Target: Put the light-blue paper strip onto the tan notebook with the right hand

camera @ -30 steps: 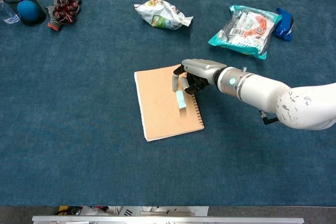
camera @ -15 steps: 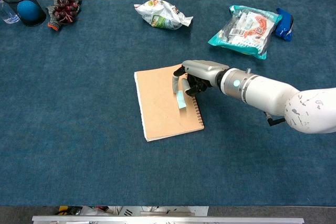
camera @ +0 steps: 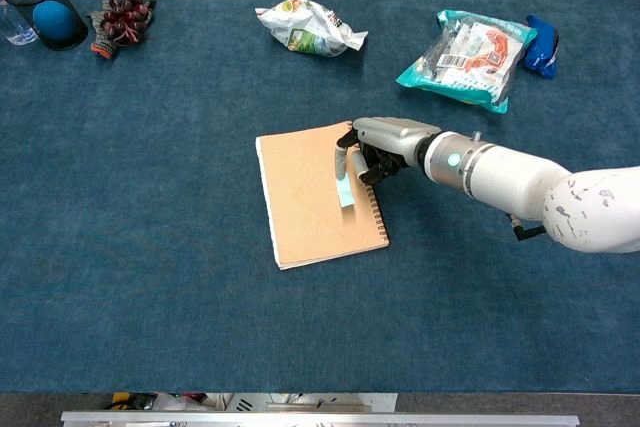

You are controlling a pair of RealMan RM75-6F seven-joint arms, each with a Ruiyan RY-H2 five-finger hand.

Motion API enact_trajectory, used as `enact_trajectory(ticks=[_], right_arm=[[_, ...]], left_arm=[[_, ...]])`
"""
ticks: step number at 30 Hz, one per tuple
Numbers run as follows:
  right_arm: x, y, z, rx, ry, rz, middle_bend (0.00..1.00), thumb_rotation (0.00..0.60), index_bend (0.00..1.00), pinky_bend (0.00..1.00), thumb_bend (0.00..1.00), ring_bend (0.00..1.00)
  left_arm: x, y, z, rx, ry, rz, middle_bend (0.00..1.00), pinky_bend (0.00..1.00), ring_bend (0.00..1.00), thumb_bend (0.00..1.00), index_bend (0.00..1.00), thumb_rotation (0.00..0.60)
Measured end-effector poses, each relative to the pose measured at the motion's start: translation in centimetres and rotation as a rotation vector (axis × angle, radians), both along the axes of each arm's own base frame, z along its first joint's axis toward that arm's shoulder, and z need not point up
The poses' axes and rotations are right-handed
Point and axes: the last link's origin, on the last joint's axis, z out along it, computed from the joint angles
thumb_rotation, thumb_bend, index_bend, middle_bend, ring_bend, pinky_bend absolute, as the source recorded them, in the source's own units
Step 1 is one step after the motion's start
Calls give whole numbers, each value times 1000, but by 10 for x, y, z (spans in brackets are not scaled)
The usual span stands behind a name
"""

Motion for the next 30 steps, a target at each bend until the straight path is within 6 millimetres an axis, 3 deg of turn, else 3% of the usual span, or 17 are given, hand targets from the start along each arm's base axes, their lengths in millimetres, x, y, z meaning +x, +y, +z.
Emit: enact_trajectory(ticks=[15,30], right_arm=[[5,-7,-1,-26,-27,-13,1000,600,458,1000,1000,1000],[0,2,4,-1,-15,5,1000,600,458,1000,1000,1000]], left_arm=[[0,0,2,5,2,-3,0,0,0,323,15,600],[1,2,0,-3,2,-5,0,0,0,323,15,600]])
